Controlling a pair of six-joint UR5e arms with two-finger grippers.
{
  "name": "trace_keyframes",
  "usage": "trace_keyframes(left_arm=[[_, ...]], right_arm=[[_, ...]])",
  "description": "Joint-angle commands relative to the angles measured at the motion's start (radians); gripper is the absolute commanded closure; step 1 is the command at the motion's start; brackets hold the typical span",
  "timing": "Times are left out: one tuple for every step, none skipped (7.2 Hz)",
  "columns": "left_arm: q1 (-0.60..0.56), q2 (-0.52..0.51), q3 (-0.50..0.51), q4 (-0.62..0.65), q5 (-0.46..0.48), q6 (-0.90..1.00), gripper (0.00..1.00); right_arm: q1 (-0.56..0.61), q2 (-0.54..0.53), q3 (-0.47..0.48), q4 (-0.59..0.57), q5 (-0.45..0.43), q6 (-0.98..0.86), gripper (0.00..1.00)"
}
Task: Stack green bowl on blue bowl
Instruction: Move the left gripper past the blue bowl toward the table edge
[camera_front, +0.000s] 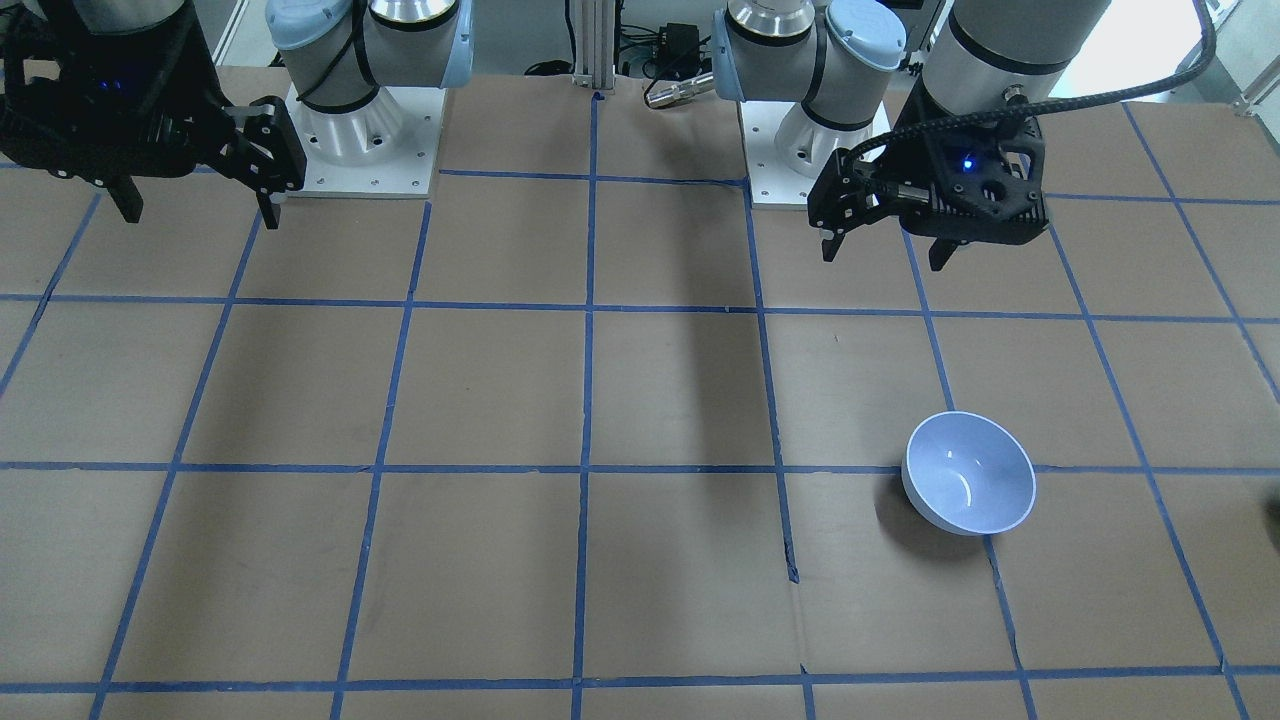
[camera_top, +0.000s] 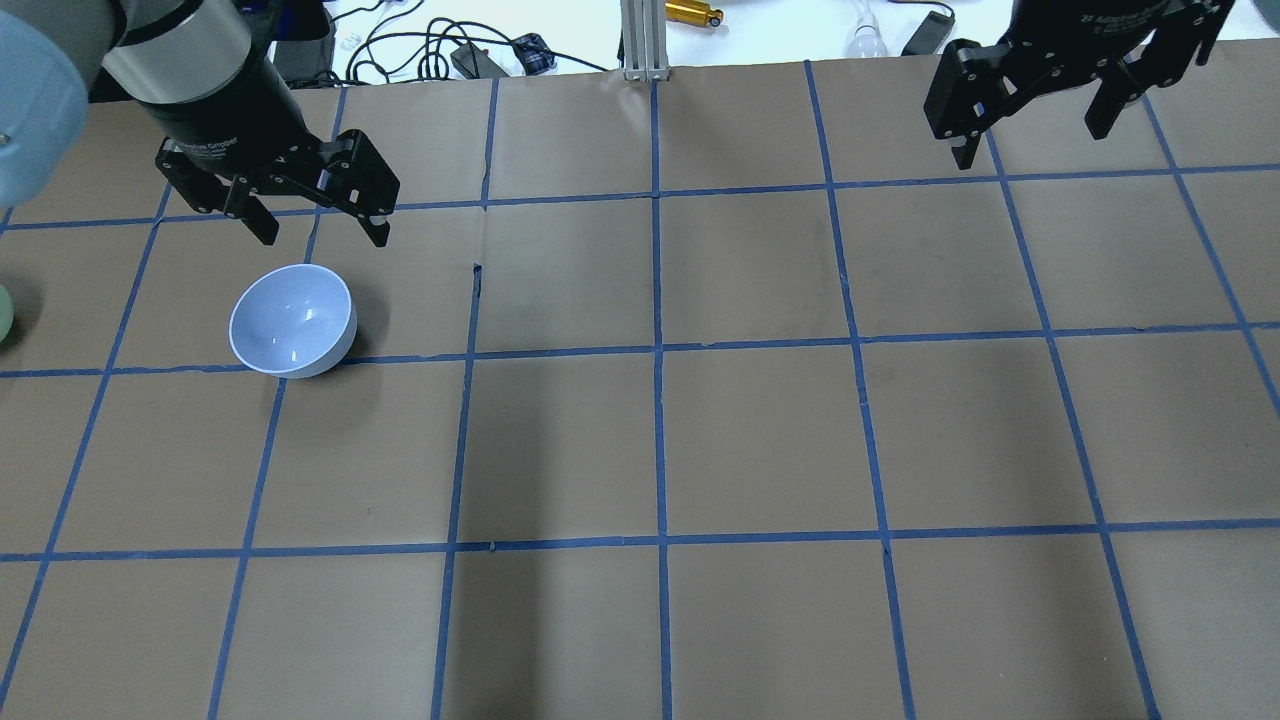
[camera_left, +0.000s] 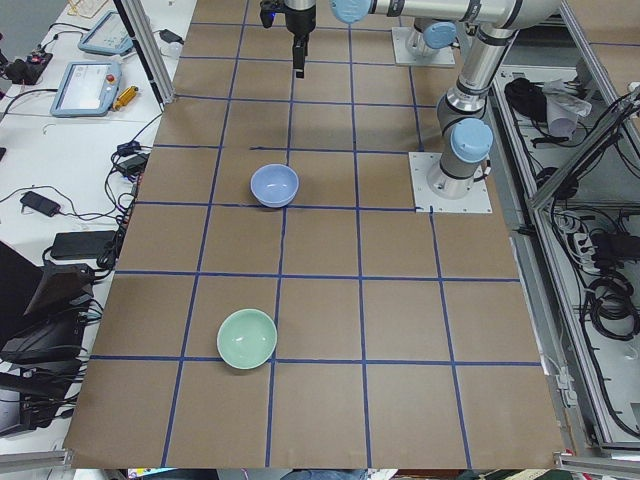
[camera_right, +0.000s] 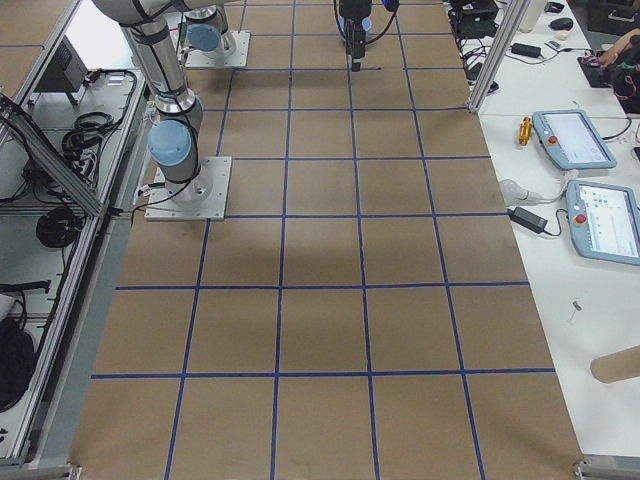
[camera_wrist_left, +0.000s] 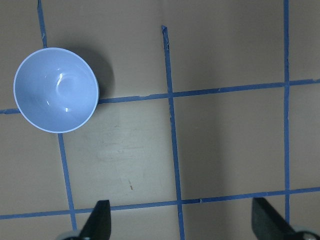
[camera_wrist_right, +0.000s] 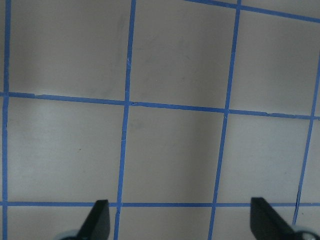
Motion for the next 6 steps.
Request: trace_keyframes(left_arm=[[0.0, 0.0, -0.002, 0.001, -0.002, 0.0, 0.0], [0.0, 0.0, -0.002, 0.001, -0.002, -0.004, 0.0], [0.0, -0.001, -0.004, -0.001, -0.004, -0.018, 0.0], [0.0, 0.002, -0.006, -0.002, 0.001, -0.036, 0.0], [0.0, 0.002, -0.004, -0.002, 0.001, -0.096, 0.0], [0.0, 0.002, -0.004, -0.002, 0.001, -0.093, 0.0]], right_arm=[[0.0, 0.0, 0.0, 0.0, 0.0, 0.0, 0.0], [0.0, 0.0, 0.0, 0.0, 0.0, 0.0, 0.0], [0.0, 0.0, 0.0, 0.0, 0.0, 0.0, 0.0], [0.0, 0.0, 0.0, 0.0, 0.0, 0.0, 0.0], [0.0, 0.0, 0.0, 0.0, 0.0, 0.0, 0.0], [0.0, 0.0, 0.0, 0.0, 0.0, 0.0, 0.0]])
